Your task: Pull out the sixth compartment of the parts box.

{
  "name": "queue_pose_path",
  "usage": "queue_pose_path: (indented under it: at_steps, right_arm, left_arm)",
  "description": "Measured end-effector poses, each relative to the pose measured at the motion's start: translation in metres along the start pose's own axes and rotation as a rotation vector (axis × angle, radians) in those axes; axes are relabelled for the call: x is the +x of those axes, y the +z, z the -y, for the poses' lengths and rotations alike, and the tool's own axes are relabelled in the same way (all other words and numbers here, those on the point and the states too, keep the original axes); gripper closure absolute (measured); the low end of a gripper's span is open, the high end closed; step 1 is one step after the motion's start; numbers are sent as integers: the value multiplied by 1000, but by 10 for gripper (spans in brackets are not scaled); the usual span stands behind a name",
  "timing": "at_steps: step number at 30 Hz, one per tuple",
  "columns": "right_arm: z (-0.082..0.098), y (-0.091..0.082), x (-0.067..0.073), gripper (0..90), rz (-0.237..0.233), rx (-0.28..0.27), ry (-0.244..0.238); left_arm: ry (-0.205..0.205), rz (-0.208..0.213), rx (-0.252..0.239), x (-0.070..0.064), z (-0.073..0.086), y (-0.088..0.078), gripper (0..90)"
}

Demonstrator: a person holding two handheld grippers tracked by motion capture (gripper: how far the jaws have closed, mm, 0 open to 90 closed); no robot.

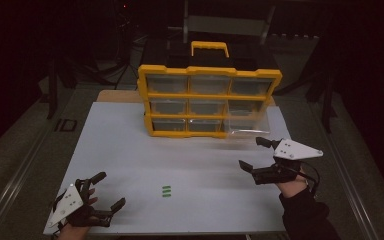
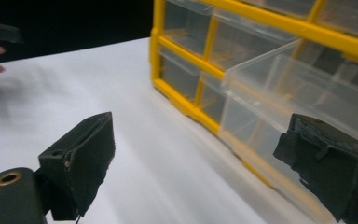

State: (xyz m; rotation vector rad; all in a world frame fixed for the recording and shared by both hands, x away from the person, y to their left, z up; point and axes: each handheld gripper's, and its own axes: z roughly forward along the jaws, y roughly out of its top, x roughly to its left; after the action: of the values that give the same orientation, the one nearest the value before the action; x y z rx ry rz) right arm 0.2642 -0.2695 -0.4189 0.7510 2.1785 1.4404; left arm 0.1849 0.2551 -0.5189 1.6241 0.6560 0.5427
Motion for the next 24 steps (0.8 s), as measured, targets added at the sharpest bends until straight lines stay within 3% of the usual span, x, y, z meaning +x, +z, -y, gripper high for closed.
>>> queue_pose_path:
  at_steps: [7, 13, 16, 24]
  right_arm:
    - [24, 4, 13, 88, -53, -15, 14]
    - [38, 6, 20, 89, -81, -20, 3]
    - [47, 8, 25, 114, -94, -12, -33]
    - [63, 9, 31, 122, -115, -28, -38]
  left_arm:
    - [0, 0, 0, 0, 0, 0, 0]
    - [0, 0, 2, 0, 0, 0, 0]
    - [0, 1, 3, 0, 0, 0, 0]
    - [-1, 3, 2, 0, 0, 0, 0]
